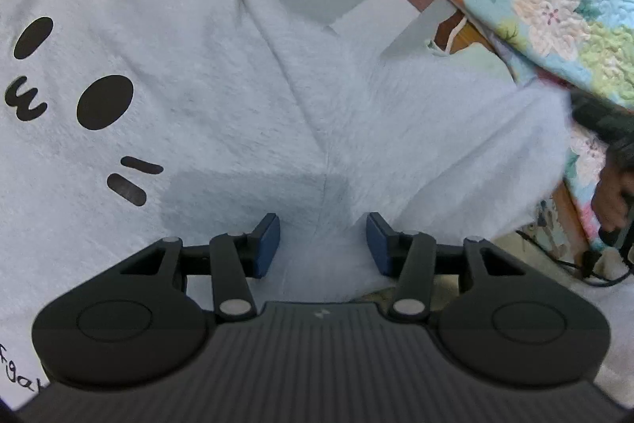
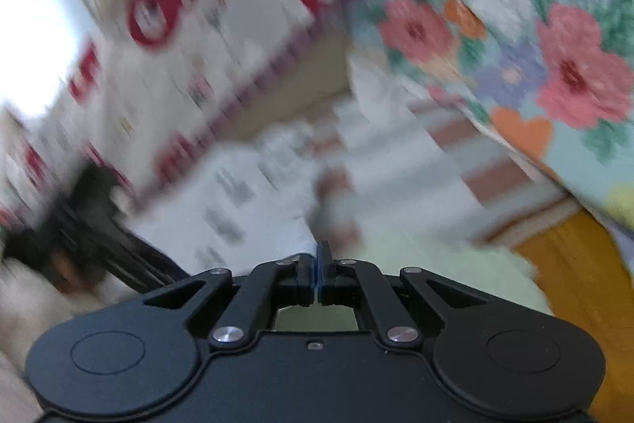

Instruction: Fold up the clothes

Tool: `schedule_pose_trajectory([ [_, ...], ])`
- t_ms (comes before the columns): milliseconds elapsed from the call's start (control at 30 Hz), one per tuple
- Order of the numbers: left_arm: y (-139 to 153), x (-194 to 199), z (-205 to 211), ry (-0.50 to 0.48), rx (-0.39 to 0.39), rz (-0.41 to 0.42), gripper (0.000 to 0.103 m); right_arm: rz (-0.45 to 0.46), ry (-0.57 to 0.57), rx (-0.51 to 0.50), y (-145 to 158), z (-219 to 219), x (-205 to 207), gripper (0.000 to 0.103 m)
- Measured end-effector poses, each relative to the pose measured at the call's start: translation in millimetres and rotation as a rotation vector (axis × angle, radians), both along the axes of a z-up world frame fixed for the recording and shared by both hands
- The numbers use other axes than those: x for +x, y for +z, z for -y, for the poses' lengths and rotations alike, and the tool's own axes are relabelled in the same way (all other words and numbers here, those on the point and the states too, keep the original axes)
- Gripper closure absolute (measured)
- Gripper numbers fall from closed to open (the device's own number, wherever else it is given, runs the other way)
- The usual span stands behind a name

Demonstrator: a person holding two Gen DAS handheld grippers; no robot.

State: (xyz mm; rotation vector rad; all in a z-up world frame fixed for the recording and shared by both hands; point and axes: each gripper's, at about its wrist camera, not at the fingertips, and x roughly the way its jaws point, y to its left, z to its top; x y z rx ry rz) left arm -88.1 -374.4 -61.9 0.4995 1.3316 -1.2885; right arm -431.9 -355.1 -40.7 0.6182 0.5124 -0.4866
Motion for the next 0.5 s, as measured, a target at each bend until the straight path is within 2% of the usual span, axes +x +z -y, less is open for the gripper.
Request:
schedule_pose_trajectory([
  [33, 0, 3, 1, 0.01, 0.008, -0.008, 0.056, -0.077, 0.008, 0.004, -10, -1, 5, 0.1],
  [67, 0, 5, 1, 0.016, 0.02, -0.01, 0.055, -0.153, 0.015, 0.007, -20, -2, 9, 0.093],
  [100, -1, 5, 2, 0.017, 0.038, -0.003, 0.054, -0.222, 0.024, 0.012, -29, -4, 13, 0.092],
  [200, -1, -1, 2, 0.0, 0.058, 0.027, 0.054, -0.281, 0.092, 0.041, -29, -6, 20, 0.088],
  [267, 1, -1, 0, 0.001, 0.05, 0.043, 0.054, -0.323, 0.148, 0.032, -21, -4, 20, 0.077],
  [300, 6, 4, -2, 0.018, 0.028, 0.054, 0.054, -0.34, 0.174, 0.029, -16, -3, 19, 0.077],
  [333, 11, 8, -5, 0.034, 0.007, 0.065, 0.054, -0.325, 0.187, 0.038, -8, 1, 14, 0.076],
  [400, 20, 17, -10, 0.067, -0.036, 0.087, 0.055, -0.234, 0.197, 0.082, 8, 12, -1, 0.075],
  [500, 35, 31, -17, 0.117, -0.101, 0.12, 0.054, -0.075, 0.139, 0.102, 29, 31, -14, 0.063],
])
